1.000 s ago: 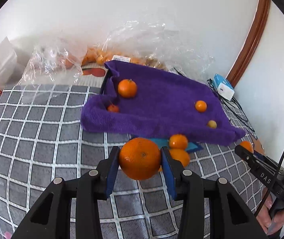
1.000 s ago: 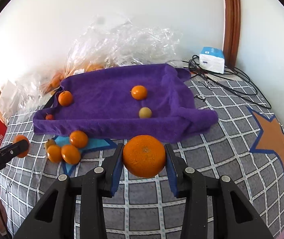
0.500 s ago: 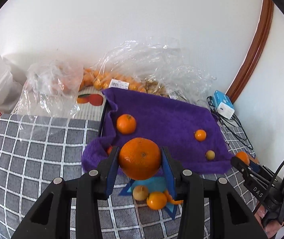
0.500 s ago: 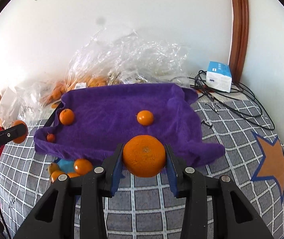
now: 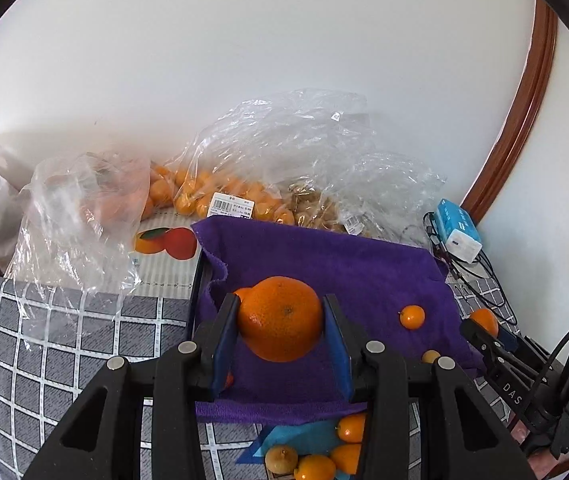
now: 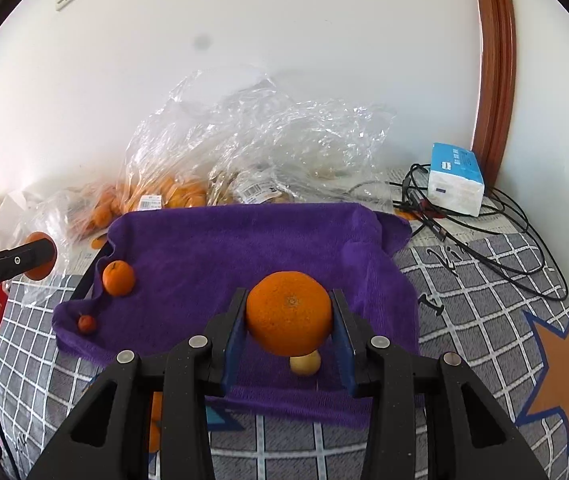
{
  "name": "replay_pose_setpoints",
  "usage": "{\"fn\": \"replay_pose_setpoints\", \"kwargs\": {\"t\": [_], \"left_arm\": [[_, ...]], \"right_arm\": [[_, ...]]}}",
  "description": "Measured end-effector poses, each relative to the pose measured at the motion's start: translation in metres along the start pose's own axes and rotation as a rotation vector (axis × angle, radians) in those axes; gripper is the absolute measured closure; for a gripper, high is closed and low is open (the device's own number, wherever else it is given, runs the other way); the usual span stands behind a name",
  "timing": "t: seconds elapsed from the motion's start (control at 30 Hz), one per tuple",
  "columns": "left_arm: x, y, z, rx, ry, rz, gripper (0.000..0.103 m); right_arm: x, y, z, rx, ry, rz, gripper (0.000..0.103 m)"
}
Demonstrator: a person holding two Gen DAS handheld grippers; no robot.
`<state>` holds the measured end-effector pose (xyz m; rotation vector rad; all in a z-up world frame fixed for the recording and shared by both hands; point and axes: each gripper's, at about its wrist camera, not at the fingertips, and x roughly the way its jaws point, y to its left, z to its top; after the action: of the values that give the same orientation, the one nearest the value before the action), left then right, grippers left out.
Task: Organize fruits
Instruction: 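Carry both large oranges over the purple towel, then open both grippers to drop the oranges onto the towel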
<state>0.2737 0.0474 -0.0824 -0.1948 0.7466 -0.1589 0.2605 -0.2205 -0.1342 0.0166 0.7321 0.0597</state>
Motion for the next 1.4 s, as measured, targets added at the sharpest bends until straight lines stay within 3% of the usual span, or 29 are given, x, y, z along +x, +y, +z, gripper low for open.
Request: {"fn": "replay_pose_setpoints", "kwargs": {"t": [0.23,0.5,0.93,1.4], "left_arm": [[0.026,0.005,0.006,-0.022,0.023,-0.004,0.064],[0.055,0.005,-0.004,-0.013,0.088,0.000,0.064],[0.069,0.005,-0.009,0.010,0.130,0.003,0.064],[0.081,0.005,-0.014,-0.005,0.184,0.021,0.064]], "right_arm": [[0.026,-0.007,0.009,0.016,0.000,-0.016,0.064],[0.050,-0.015,-0.003,0.019,0.049,-0.048,0.064],[0.079,-0.011,-0.023,-0.020,0.124,-0.076,0.064],[0.083,-0.005,-0.027,-0.055,0.163,-0.084,0.061]]}}
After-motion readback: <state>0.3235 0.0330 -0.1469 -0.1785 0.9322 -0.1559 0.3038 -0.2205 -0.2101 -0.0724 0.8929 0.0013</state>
